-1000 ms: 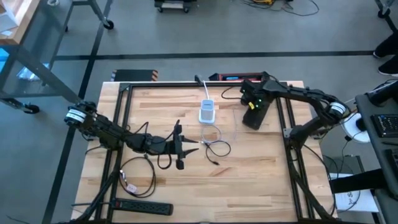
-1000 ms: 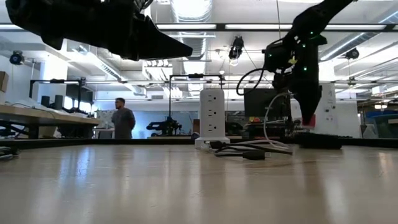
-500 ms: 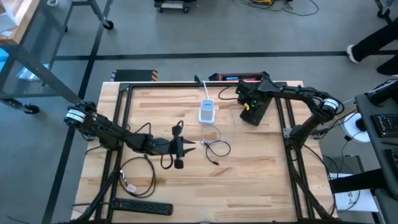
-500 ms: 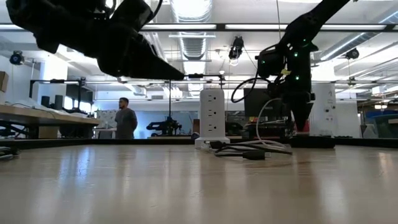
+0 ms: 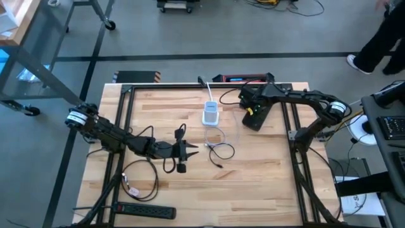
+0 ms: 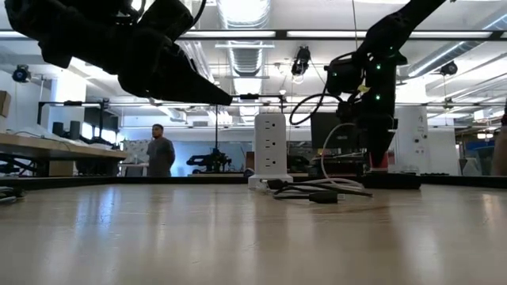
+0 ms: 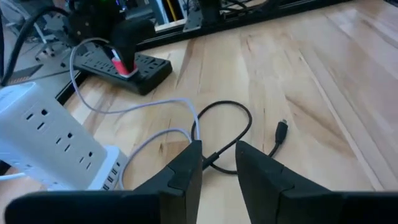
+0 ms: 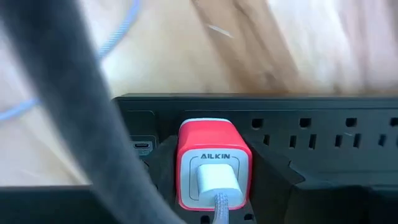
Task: Insert USB
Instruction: Insert the orange charger adapter into the top black outlet extension
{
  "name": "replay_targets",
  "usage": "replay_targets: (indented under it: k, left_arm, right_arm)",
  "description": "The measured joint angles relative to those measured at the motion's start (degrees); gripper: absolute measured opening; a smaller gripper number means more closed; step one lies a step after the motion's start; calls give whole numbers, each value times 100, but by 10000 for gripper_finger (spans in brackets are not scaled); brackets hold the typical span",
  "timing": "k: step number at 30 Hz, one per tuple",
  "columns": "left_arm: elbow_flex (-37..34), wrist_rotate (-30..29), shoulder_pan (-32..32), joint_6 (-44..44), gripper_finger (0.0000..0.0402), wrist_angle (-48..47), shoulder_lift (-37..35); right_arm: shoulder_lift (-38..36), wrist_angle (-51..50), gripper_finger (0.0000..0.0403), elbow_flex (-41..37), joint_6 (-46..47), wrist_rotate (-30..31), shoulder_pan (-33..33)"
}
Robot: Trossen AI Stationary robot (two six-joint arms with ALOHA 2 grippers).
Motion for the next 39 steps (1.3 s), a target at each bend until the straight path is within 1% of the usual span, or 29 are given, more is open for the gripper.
replay_targets:
  k: [2,10,17,22,29,34,39]
  left_arm:
    - [-2,0,0,4,89,-3,0]
    - [-4,-1,2,18,101,6,0]
    - [-4,-2,2,20,111,6,0]
    - [-7,-61,9,1,110,13,0]
    - [-7,-61,7,0,99,48,0]
    - [-7,-62,7,0,100,110,0]
    - [0,-63,7,70,117,135,-70]
  right_arm:
    - [1,44,137,-5,4,-137,90]
    - [4,133,134,-11,45,-91,155]
    - [43,294,174,-59,113,-14,164]
    - [41,283,177,-59,50,6,166]
    - [-19,280,182,-59,-47,31,164]
    - [-248,238,205,-44,-167,47,160]
    - [-600,231,246,-35,-173,53,163]
